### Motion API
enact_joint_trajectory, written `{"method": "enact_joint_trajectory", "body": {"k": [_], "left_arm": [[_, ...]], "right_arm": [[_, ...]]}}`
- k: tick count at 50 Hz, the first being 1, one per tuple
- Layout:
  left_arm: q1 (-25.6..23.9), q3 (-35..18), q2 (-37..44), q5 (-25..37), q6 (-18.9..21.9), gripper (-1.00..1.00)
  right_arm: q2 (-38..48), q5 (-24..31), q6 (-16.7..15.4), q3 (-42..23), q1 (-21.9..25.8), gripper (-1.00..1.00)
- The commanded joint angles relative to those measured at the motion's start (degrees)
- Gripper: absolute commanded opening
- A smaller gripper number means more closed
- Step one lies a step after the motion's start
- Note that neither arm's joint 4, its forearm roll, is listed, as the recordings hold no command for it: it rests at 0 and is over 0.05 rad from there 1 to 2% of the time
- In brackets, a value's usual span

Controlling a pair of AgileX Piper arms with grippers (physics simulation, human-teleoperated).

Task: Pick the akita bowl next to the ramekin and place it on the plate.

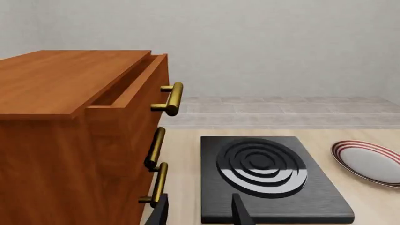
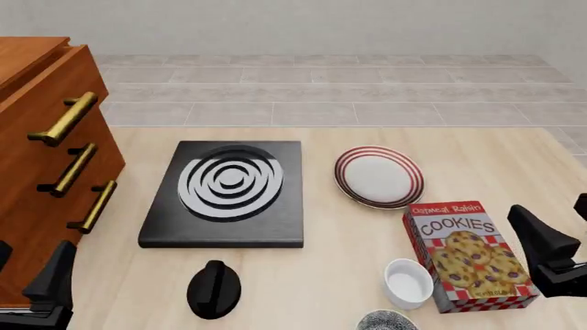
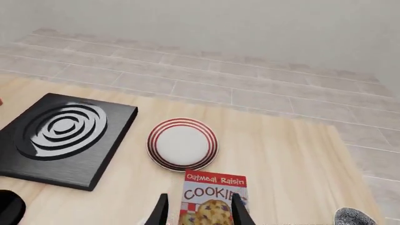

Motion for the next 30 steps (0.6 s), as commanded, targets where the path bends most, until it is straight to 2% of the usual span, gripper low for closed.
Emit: {"method": "enact_joint_trajectory", "body": {"k": [1,2,3,5,11,12,14,18,27,30], "left_arm": [[0.0,0.0,0.0,0.0,0.0,1.00],[0.0,0.0,0.0,0.0,0.0,1.00],[0.0,0.0,0.0,0.0,0.0,1.00],[0.0,0.0,0.0,0.0,0.0,1.00],[0.0,0.0,0.0,0.0,0.0,1.00],[0.0,0.0,0.0,0.0,0.0,1.00],[0.0,0.0,0.0,0.0,0.0,1.00],[0.0,0.0,0.0,0.0,0.0,1.00],[0.0,0.0,0.0,0.0,0.0,1.00],[0.0,0.0,0.0,0.0,0.0,1.00]], "right_arm": [[2.6,5.2,2.6,-4.1,2.7,1.00],[3.1,5.7,4.2,-4.6,3.1,1.00],[2.9,5.9,3.3,-4.8,3.3,1.00],[3.0,7.4,4.8,-5.8,4.2,1.00],[3.4,10.1,3.3,-6.9,6.1,1.00],[3.7,10.4,2.2,-6.7,6.6,1.00],[4.0,10.9,3.2,-6.8,7.7,1.00],[4.3,11.7,2.4,-6.8,9.3,1.00],[6.0,12.7,4.0,-8.2,12.4,1.00],[6.6,13.0,3.5,-8.5,12.9,1.00]]}}
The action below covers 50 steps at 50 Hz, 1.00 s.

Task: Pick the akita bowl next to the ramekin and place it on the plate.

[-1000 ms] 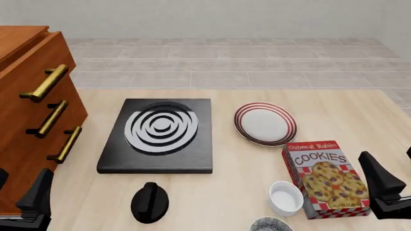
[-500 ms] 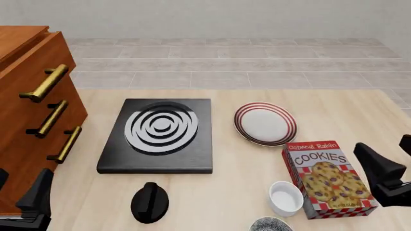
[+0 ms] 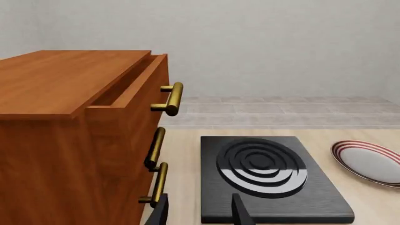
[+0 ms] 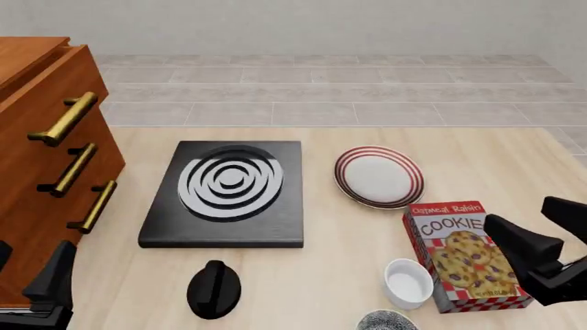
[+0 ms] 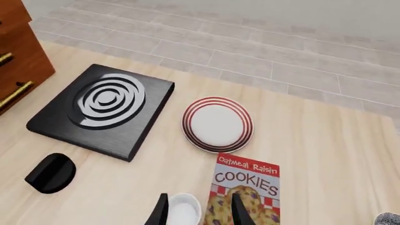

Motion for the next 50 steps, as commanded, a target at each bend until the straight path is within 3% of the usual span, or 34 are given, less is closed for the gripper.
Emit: {"method": "enact_joint_trajectory", "body": {"k": [1,10,15,17,34,37,42,50], "left_arm": [[0.0,0.0,0.0,0.0,0.0,1.00],[0.0,0.0,0.0,0.0,0.0,1.00],[0.0,0.0,0.0,0.0,0.0,1.00],[0.0,0.0,0.0,0.0,0.0,1.00],[0.0,0.0,0.0,0.0,0.0,1.00],[0.0,0.0,0.0,0.0,0.0,1.00],[0.0,0.0,0.0,0.0,0.0,1.00],[0.0,0.0,0.0,0.0,0.0,1.00]], "right_arm": [[1.8,2.3,0.6,-1.5,3.5,1.00],[2.6,5.8,1.0,-3.3,5.6,1.00],[3.6,7.1,4.6,-2.4,8.7,1.00],[3.6,7.6,1.8,-2.0,8.7,1.00],[4.2,11.3,1.4,-2.9,9.9,1.00],[4.3,12.0,0.1,-3.1,9.7,1.00],[4.6,13.0,0.3,-4.1,9.7,1.00],[5.5,15.1,3.3,-6.6,10.8,1.00]]}}
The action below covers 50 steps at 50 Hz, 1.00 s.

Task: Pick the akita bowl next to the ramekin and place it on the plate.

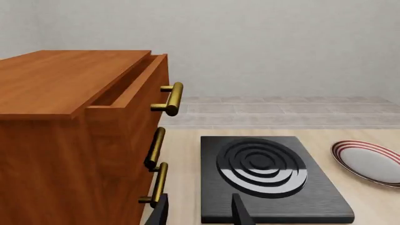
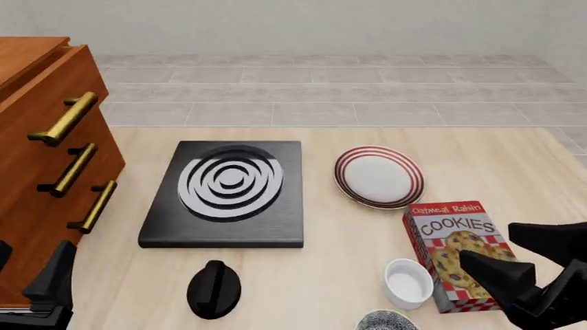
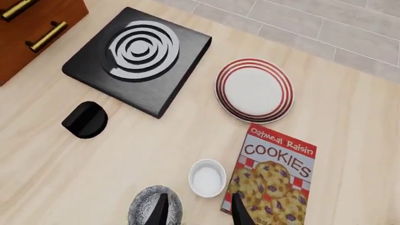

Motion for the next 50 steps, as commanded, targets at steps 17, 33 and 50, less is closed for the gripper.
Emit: {"method": "enact_joint_trajectory", "body": {"k": [17,33,50], "left_arm": [[0.0,0.0,0.0,0.0,0.0,1.00],[0.0,0.0,0.0,0.0,0.0,1.00],[0.0,0.0,0.0,0.0,0.0,1.00]], "right_arm": [[2.7,3.9,7.2,-4.4,2.6,1.00],[2.8,4.0,11.8,-1.3,2.2,1.00],[2.7,4.1,12.7,1.8,-0.3,1.00]]}}
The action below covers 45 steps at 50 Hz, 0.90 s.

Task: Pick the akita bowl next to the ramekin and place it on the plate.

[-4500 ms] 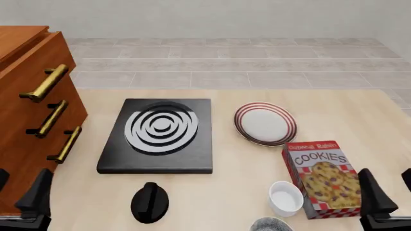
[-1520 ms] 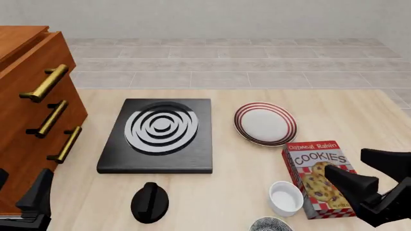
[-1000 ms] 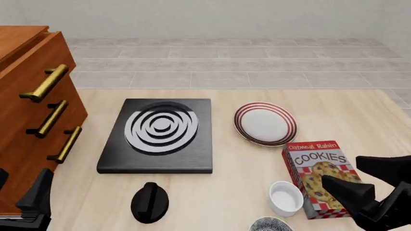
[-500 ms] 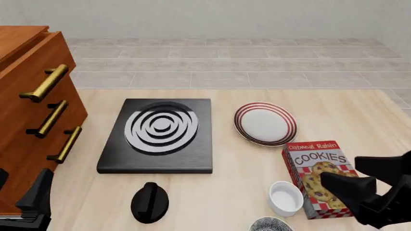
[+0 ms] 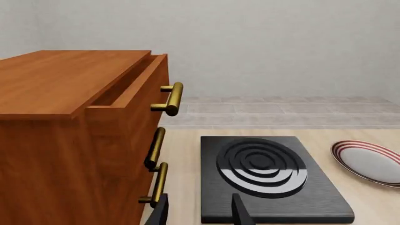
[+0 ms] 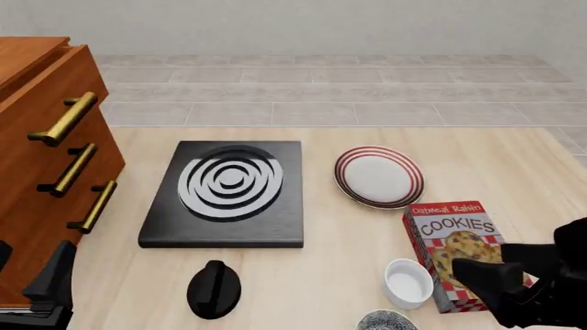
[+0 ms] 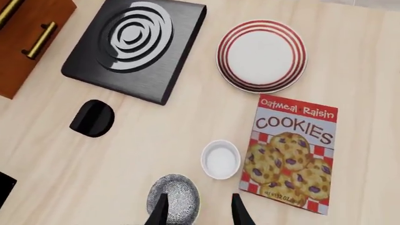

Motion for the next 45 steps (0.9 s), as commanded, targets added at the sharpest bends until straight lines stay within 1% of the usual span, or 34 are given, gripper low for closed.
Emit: {"method": "enact_joint_trajectory", "body": {"k": [1,5,7,13,22,29,37,45], "left_arm": [[0.0,0.0,0.0,0.0,0.0,1.00],[0.0,0.0,0.0,0.0,0.0,1.00],[0.0,0.0,0.0,0.0,0.0,1.00],[0.0,0.0,0.0,0.0,0.0,1.00],[0.0,0.0,0.0,0.0,0.0,1.00],[0.0,0.0,0.0,0.0,0.0,1.00],[0.0,0.0,0.0,0.0,0.0,1.00],[0.0,0.0,0.0,0.0,0.0,1.00]], "right_arm": [[-0.1,0.0,0.8,1.9,-1.1,1.00],[-0.3,0.0,0.5,3.1,-1.6,1.00],[-0.3,0.0,-0.1,3.7,-2.0,1.00],[-0.5,-0.1,-0.5,4.3,-1.4,1.00],[0.0,-0.3,-3.2,4.8,-2.5,1.00],[0.4,-0.1,-4.3,4.8,-2.7,1.00],[1.4,-1.3,-4.9,5.8,-2.4,1.00],[3.1,-3.5,-4.4,7.0,-1.4,1.00]]}}
